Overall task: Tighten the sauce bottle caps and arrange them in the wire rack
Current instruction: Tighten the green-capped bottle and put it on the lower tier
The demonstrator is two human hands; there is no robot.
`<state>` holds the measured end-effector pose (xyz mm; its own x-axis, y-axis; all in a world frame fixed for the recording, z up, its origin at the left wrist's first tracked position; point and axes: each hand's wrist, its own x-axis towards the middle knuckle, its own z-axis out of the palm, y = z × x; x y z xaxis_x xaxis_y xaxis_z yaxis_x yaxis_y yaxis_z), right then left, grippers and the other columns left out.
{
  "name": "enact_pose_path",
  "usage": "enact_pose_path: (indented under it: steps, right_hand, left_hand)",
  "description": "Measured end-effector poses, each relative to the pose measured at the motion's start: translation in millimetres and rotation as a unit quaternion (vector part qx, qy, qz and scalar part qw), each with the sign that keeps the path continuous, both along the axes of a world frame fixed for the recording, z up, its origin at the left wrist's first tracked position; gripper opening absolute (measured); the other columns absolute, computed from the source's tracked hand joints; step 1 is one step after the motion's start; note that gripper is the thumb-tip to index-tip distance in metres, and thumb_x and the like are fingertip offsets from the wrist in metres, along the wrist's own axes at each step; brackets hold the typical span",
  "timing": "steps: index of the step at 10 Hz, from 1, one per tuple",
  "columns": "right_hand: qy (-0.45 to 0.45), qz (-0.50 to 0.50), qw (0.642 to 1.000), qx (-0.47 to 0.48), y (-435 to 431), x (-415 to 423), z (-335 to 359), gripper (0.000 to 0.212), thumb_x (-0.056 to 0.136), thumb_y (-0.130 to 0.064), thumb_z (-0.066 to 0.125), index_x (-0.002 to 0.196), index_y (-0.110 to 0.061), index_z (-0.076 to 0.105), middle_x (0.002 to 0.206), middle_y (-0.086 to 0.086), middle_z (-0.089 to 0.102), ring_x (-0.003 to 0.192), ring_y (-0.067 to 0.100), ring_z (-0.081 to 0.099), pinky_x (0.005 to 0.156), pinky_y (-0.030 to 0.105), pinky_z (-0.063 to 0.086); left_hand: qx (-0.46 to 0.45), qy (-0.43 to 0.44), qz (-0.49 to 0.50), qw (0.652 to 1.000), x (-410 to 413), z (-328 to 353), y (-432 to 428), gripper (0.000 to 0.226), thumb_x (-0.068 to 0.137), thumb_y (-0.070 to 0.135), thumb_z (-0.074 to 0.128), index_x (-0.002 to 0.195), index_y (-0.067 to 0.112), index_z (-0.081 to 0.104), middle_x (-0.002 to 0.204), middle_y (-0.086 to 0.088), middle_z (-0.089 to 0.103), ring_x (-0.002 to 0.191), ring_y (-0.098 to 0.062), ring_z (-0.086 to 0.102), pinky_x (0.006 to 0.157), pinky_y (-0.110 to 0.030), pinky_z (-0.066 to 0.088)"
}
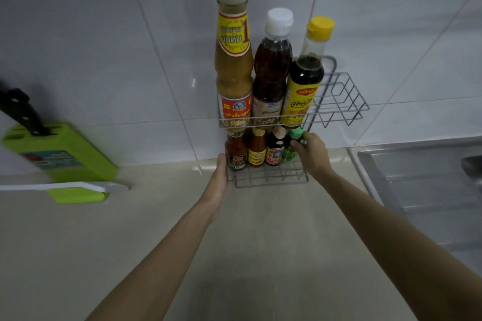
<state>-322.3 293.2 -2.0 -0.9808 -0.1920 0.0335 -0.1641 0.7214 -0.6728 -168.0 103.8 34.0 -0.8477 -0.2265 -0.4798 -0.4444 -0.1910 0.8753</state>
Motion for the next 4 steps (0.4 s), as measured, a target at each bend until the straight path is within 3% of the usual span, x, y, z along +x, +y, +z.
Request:
enact_pose_path:
  steps: [2,3,4]
  right_hand:
    - [-0.001,0.008,1.0,-0.009,1.2,-2.3,-4.9,0.023,0.094,-0.017,0.054,0.11,0.0,0.057,0.105,0.023,0.058,0.098,0.034,0.054,0.074,0.028,0.033]
    - [-0.026,0.024,0.999,-0.01,-2.4,-1.3,0.3,0.024,0.094,-0.012,0.051,0.113,0.0,0.055,0.11,0.022,0.058,0.104,0.035,0.053,0.077,0.029,0.035]
    - [-0.063,-0.007,0.997,-0.053,-7.9,5.1,3.1,0.035,0.095,-0.007,0.043,0.13,-0.003,0.039,0.118,0.016,0.049,0.107,0.026,0.049,0.085,0.031,0.037]
  left_hand:
    - [-0.013,0.004,-0.004,1.0,-1.1,-10.5,0.4,0.061,0.1,0.055,0.009,0.154,0.029,0.017,0.157,0.007,0.027,0.147,-0.01,0.021,0.11,-0.023,0.015]
    - [-0.028,-0.011,-0.019,0.999,1.7,-0.3,-1.1,0.063,0.098,0.059,0.008,0.154,0.03,0.013,0.161,0.008,0.02,0.149,-0.011,0.016,0.119,-0.03,0.01]
    - [-0.054,-0.029,-0.046,0.997,1.9,20.2,-5.9,0.064,0.097,0.06,0.005,0.154,0.03,0.008,0.162,0.007,0.014,0.15,-0.012,0.011,0.123,-0.036,0.008]
